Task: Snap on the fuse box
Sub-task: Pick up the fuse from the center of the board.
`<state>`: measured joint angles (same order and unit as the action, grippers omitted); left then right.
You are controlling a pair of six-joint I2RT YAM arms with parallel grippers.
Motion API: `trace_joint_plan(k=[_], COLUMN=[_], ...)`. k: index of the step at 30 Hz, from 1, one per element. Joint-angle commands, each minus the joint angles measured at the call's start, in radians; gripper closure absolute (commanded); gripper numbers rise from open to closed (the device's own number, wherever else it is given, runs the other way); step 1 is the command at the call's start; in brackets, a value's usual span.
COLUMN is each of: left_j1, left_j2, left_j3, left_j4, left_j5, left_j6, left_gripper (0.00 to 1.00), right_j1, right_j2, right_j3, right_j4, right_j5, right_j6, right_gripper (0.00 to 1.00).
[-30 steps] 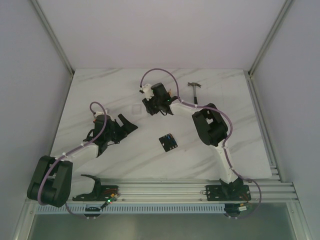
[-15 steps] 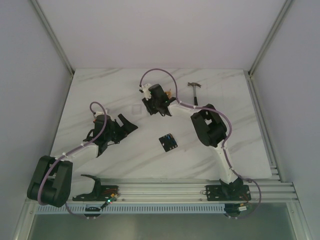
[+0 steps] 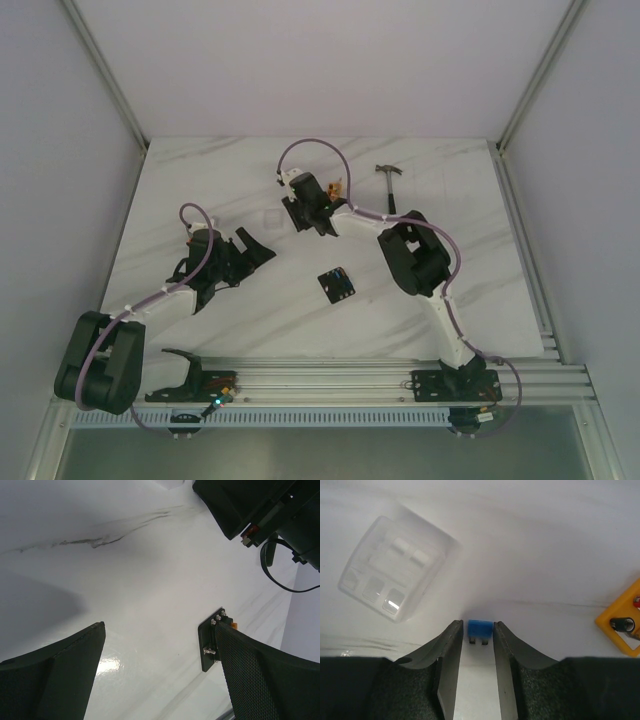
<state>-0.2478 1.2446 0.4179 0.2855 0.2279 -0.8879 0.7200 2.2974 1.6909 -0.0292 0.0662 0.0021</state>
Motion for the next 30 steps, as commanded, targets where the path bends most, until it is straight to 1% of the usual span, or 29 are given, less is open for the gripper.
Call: trace_joint_plan(k=[1,7,17,30], left_j1=[0.003,0.004,0.002,-0.010], left_j2=[0.007,0.004,-0.001,-0.005], left_j3=[0.021,0.019,0.017,0.018], left_j4=[0.001,0.001,0.003,0.007], left_j5=[0.013,0.014,0.017,0.018], left_j6=[0.013,0.012,0.010,0.010], left_gripper=[0.00,0.00,0.00,0.01], right_j1=[0.018,0.022,0.024,0.024], right_j2=[0.050,0.064,0.088,0.026], right_j3=[0.010,0.010,0.032,-0.032], right_j4=[-0.069,-0.071,-0.086,-0.095], right_j5=[0.076,0.100,0.112,0.115], right_j6=[0.065,0.116,0.130,0.132], right_gripper=[0.62,0.62,0.63,0.68])
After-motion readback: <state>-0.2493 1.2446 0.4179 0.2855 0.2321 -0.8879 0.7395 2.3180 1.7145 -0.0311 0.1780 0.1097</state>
